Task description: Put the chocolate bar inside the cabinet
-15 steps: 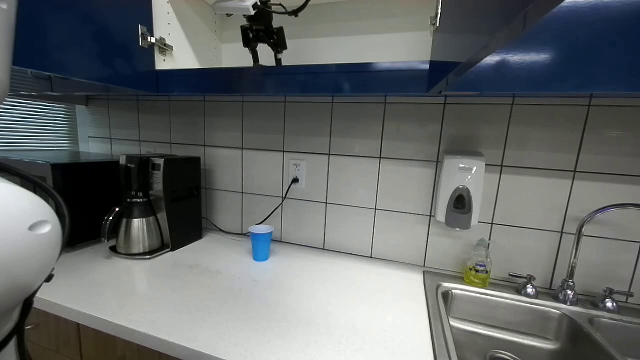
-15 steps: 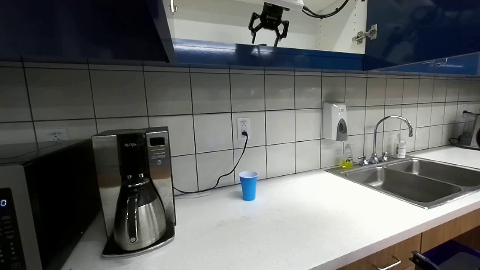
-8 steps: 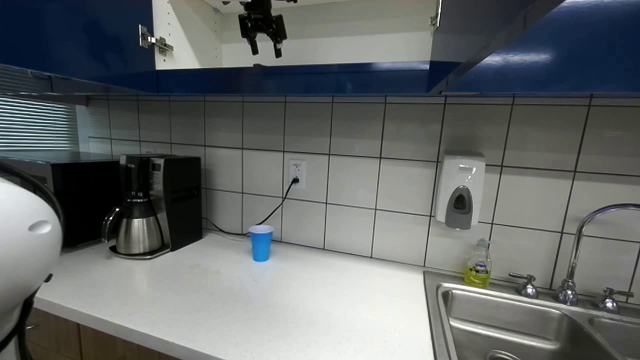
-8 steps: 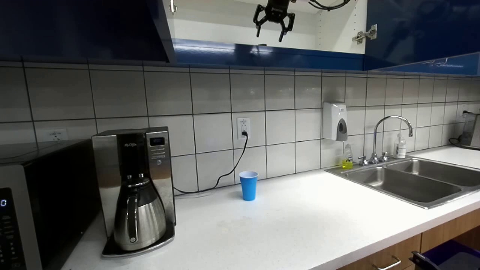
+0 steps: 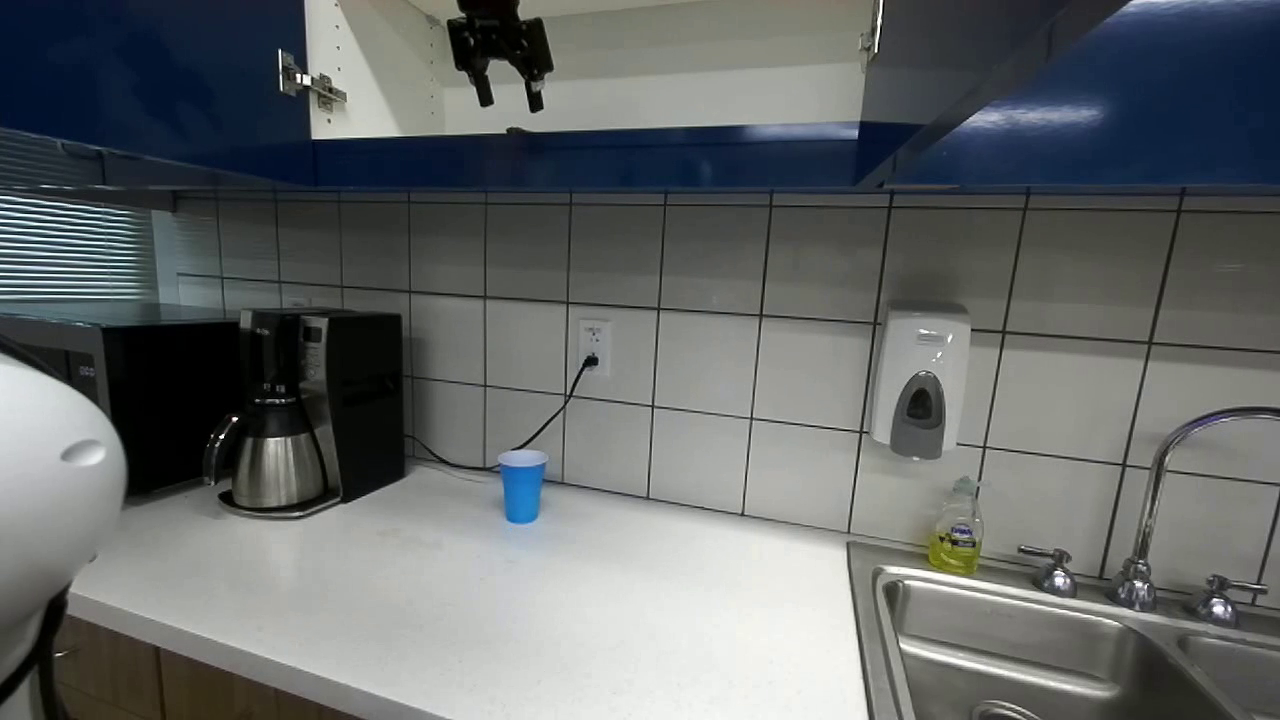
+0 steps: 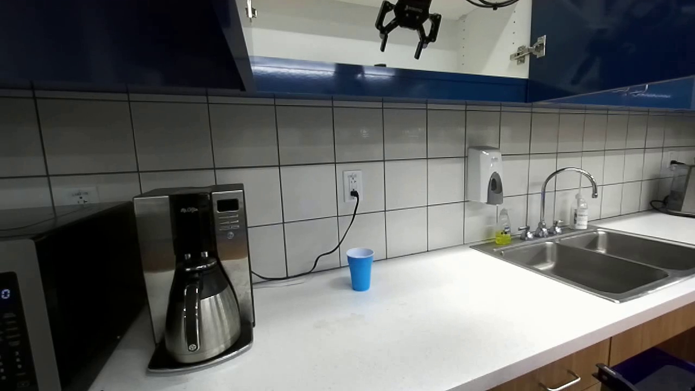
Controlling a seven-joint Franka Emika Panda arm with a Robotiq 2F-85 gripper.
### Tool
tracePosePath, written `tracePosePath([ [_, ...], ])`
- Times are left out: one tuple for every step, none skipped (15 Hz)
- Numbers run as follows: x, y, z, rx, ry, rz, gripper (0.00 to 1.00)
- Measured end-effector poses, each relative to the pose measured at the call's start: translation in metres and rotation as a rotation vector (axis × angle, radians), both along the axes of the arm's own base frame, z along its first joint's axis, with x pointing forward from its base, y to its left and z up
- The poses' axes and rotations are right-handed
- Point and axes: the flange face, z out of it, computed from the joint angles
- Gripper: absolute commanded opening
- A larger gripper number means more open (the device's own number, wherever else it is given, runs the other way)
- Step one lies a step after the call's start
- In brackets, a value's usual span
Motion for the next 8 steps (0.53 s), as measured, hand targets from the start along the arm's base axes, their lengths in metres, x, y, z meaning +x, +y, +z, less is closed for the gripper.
tracePosePath([
  [-0.010, 0.002, -0.005, -0.006, 0.000, 0.011, 1.00],
  [-0.020, 0.005, -0.011, -0.012, 0.002, 0.023, 1.00],
  [-0.031, 0.008, -0.018, -0.021, 0.011, 0.038, 1.00],
  [-0.041, 0.011, -0.025, -0.031, 0.021, 0.054, 1.00],
  [-0.053, 0.014, -0.035, -0.043, 0.034, 0.073, 1.00],
  [-0.064, 0.018, -0.045, -0.057, 0.051, 0.096, 1.00],
  [-0.075, 0.021, -0.059, -0.076, 0.076, 0.126, 1.00],
  [-0.086, 0.025, -0.074, -0.097, 0.104, 0.160, 1.00],
])
